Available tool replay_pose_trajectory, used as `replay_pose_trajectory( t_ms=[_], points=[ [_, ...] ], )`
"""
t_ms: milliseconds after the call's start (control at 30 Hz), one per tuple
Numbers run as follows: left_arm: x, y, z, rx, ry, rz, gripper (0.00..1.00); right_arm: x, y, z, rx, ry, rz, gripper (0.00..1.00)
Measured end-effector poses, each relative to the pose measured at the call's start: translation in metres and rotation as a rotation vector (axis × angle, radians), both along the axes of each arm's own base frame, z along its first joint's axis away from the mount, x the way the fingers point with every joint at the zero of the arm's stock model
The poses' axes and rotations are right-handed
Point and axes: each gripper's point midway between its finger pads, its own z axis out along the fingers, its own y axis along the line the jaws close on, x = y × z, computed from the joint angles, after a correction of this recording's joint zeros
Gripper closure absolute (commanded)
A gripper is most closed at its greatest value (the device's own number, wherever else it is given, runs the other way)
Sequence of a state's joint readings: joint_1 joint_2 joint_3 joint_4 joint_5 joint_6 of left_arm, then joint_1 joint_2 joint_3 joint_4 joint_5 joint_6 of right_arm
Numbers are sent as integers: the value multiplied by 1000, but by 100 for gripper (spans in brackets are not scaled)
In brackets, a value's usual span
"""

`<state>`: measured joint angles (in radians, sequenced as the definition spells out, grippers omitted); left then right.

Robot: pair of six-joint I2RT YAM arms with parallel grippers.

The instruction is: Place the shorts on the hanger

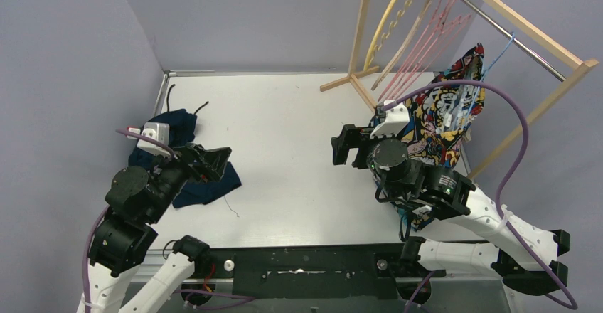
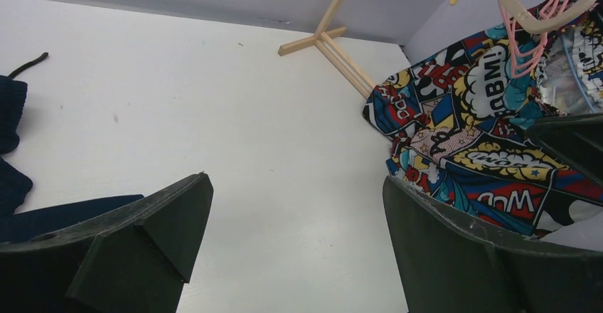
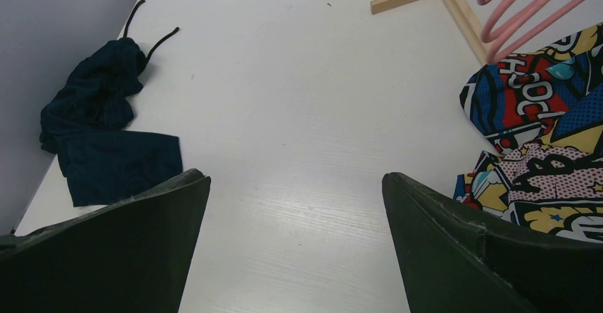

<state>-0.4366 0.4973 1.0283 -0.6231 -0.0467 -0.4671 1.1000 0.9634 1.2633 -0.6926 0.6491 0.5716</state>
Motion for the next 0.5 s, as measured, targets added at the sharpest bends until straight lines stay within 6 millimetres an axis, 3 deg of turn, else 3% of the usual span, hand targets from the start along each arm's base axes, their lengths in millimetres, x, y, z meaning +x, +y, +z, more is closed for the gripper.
replay_pose_trajectory(
  t_ms=[267,500],
  points=[
    [6,0,-5,6,-7,12,8,2,4,13,11,-12,1,2],
    [26,-3,-43,52,71,41,9,14,5,45,13,-56,-54,2]
  ],
)
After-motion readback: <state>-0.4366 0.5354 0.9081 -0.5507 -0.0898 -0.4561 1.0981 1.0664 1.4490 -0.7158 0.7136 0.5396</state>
